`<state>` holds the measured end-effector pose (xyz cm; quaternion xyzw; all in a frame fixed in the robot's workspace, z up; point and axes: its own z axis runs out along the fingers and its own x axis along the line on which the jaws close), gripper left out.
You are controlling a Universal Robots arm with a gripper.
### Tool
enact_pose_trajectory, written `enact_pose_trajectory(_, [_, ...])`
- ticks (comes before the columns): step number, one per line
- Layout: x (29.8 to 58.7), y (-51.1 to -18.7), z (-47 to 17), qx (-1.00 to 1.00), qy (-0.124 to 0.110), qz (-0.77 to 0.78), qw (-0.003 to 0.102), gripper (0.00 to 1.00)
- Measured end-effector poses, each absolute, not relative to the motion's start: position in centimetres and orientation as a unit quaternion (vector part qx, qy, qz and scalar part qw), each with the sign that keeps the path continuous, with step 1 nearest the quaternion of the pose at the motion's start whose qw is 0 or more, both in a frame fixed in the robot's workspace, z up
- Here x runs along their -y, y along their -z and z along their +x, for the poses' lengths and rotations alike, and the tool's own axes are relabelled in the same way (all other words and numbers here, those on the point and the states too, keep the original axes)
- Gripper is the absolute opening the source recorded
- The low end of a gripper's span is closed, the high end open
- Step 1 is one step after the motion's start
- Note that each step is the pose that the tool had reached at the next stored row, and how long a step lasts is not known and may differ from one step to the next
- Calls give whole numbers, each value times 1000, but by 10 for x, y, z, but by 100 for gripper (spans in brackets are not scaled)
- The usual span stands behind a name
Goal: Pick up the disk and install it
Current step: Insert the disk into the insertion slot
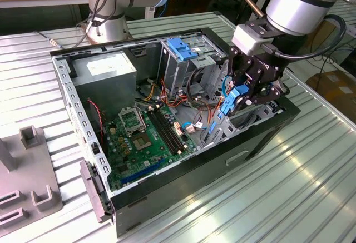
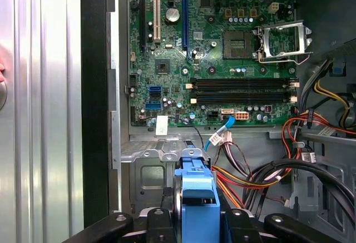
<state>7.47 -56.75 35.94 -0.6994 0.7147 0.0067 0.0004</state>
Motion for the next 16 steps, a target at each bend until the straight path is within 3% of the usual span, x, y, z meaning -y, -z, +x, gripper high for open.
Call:
enact_pose_trajectory(8, [567,-359,75,-715,-7,-699,1,38])
enact_pose_trajectory(11, [567,-359,75,-715,-7,-699,0,50])
enact_pose_trajectory(16, [567,-359,75,-715,-7,-699,0,50])
